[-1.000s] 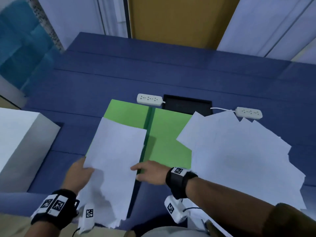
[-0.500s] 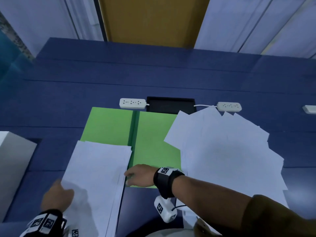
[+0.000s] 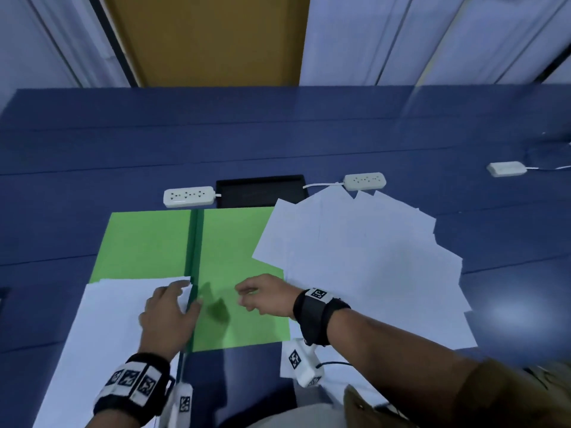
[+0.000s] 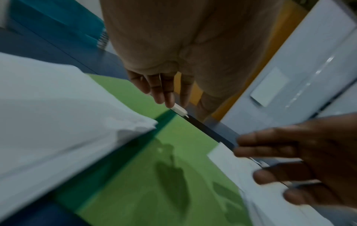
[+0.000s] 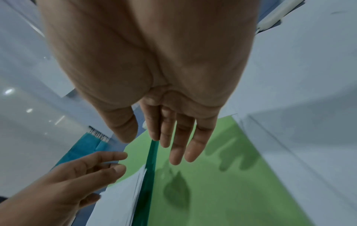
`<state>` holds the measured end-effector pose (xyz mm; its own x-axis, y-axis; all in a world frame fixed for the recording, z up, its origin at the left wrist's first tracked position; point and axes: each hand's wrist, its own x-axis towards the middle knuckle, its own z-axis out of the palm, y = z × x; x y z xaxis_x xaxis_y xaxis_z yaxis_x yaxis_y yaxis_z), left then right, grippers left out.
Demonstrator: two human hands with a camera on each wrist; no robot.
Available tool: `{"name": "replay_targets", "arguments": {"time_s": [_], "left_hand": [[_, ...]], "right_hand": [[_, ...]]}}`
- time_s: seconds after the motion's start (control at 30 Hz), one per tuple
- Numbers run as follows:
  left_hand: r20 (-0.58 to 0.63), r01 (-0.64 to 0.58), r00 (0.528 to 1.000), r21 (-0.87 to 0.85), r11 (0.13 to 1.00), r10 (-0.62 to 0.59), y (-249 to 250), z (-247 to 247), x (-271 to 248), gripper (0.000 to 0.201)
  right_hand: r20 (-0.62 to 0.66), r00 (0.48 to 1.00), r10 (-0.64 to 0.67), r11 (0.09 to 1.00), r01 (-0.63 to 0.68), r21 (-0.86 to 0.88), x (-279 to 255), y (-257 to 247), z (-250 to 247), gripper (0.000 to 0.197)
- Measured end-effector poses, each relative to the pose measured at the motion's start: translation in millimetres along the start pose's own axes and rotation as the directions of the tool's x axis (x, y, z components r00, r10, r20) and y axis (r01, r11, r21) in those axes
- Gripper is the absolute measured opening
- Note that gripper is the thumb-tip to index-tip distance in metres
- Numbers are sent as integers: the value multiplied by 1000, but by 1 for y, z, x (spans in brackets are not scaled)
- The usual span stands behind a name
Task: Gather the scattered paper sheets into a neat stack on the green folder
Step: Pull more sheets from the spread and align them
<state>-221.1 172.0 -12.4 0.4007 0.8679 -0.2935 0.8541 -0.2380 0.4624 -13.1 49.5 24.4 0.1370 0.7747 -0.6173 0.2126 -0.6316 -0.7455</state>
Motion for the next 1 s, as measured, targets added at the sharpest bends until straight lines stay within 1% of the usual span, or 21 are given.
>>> {"name": "replay_targets", "arguments": {"time_s": [0.1,0.2,0.3,0.4,0.47,0.53,0.63,0.73,0.83,0.93,1.0], "left_hand": [[67,-122,990,-23,992,123,52,27,-3,48],[135,-225,962,-104,969,238,102,59,-9,44],[205,-283,930,-128,951,304,153,90,-15,42],[255,-321,904,-121,939,342,197,120,-21,42],[300,-303,900,-94,948,317,221,139,-25,44],[347,-259,902,-37,965,255,239,158,-26,51],[395,-145,912,74,987,105,261,183,-26,75],[357,-60,934,193,979,-13,280,200,-26,101],[308,17,945,281,960,-107,295,212,-22,116],[280,75,945,315,946,-168,302,223,-18,120],[283,48,947,344,938,-153,303,227,-16,113]], "right_hand": [[-52,999,5,997,-1,74,-14,23,-28,45],[-101,995,23,987,-6,163,-33,51,-62,39],[-143,988,66,960,-24,278,-53,86,-102,35],[-176,977,117,938,-51,343,-72,126,-145,35],[-202,969,145,928,-63,368,-81,154,-174,38],[-232,957,173,919,-73,386,-89,179,-199,41],[-268,941,209,913,-89,399,-95,213,-230,39],[-285,925,250,914,-128,385,-99,242,-248,40],[-277,917,288,879,-138,456,-99,263,-253,39],[-280,915,291,847,-110,520,-97,277,-254,35],[-273,918,288,829,-96,551,-98,282,-254,36]]}}
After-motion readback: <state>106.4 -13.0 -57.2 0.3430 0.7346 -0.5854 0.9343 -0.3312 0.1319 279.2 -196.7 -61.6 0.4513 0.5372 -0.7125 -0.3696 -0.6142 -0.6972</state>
